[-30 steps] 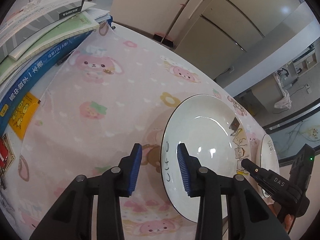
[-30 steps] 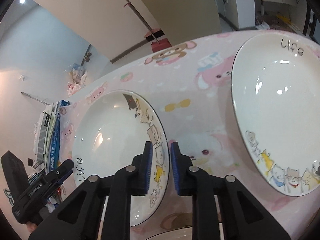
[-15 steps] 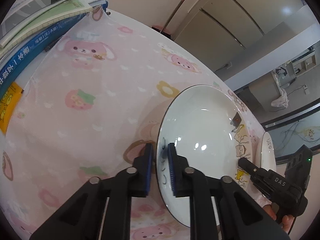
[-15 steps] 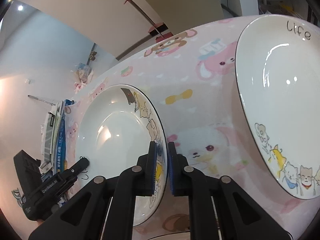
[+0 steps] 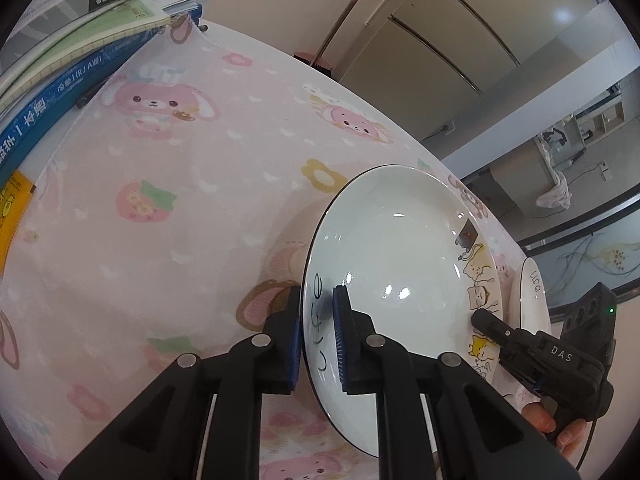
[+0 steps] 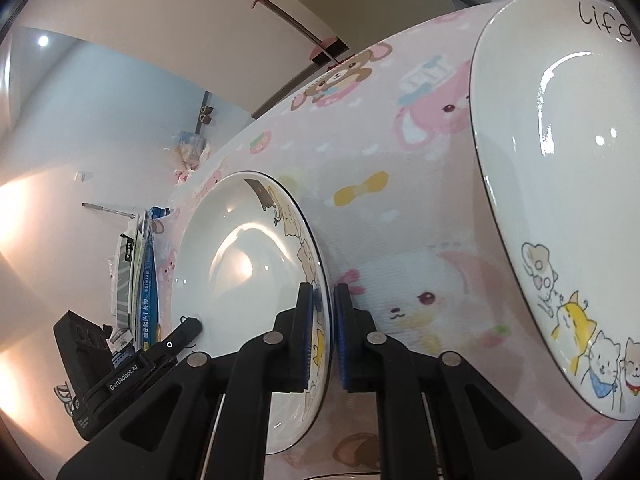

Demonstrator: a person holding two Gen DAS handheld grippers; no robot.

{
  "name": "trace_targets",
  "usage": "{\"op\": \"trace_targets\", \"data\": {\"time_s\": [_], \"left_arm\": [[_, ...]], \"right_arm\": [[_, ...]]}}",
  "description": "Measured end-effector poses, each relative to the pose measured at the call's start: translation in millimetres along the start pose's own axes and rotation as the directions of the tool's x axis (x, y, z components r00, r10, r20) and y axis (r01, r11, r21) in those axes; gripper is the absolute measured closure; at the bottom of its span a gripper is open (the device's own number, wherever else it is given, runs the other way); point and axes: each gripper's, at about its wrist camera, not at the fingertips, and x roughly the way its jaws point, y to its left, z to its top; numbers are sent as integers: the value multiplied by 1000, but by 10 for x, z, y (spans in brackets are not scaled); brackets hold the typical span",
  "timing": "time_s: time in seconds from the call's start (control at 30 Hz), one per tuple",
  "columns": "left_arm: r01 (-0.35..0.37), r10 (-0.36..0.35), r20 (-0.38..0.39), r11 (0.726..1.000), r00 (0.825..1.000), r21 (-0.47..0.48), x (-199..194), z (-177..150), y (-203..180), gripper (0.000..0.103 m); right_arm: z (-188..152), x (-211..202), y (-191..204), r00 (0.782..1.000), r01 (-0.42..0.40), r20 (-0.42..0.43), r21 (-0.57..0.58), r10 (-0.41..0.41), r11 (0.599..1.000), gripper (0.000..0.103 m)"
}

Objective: Organize plates and bowls
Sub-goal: 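Lift the gripped white plate off the tablecloth with the left tool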

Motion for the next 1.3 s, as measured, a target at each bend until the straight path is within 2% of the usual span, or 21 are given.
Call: {"op": "trace_targets", "data": {"time_s": [0.23,0.4,0.6,0.83,1.1,1.17,1.3], "left_arm": [[-48,48,-4,999,999,9,-18,-4,-65,87],[-61,61,0,998,998,9,-66,-4,-69,87],[-112,109,55,992,992,58,-206,-62,-202,89],[-68,67,37,997,997,23,-213,-36,-102,90],[-42,42,28,999,999,27,-226,-11,-85,90],[-18,17,30,999,999,39,-292,-5,-98,90],[-19,17,38,999,999,44,-327,-2,-113,90]], "right_arm": [[2,-10,3,1000,14,0,-4,-14,1000,93],[-21,21,167,996,86,10,-53,-86,995,91],[-15,-17,157,998,65,4,-32,-65,997,91],[-17,-25,98,999,42,-14,46,-41,998,93],[-38,-110,212,997,73,17,-9,-73,997,94],[-23,-131,206,997,75,12,5,-75,997,94],[-16,-147,196,999,54,2,16,-54,998,94]]}}
